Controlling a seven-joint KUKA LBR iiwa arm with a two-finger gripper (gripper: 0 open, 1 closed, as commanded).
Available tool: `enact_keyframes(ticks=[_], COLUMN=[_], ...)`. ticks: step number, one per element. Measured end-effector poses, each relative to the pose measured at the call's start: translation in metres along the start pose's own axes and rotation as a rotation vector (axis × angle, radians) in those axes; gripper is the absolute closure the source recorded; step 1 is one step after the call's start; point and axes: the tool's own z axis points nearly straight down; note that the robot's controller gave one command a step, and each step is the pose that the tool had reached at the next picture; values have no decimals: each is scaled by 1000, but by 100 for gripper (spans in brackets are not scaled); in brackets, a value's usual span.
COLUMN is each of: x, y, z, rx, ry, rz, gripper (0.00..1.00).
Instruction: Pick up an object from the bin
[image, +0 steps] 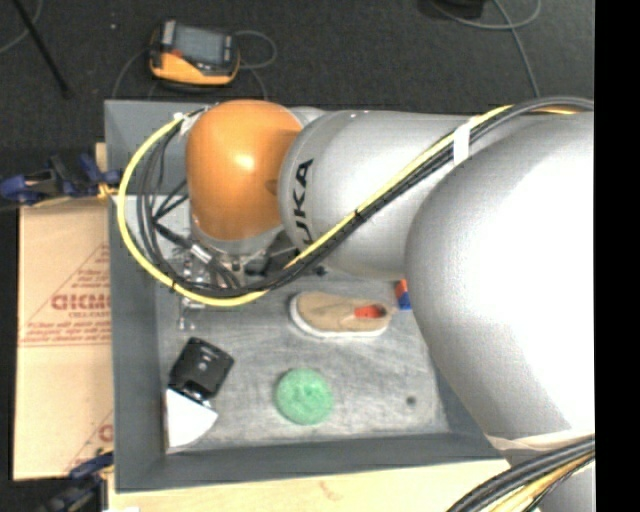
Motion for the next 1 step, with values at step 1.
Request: enact_keyframes(ticks=[1], x=[33], y=[-5], z=[38], rx=[1], ry=[-3], rz=[-221], gripper=[100])
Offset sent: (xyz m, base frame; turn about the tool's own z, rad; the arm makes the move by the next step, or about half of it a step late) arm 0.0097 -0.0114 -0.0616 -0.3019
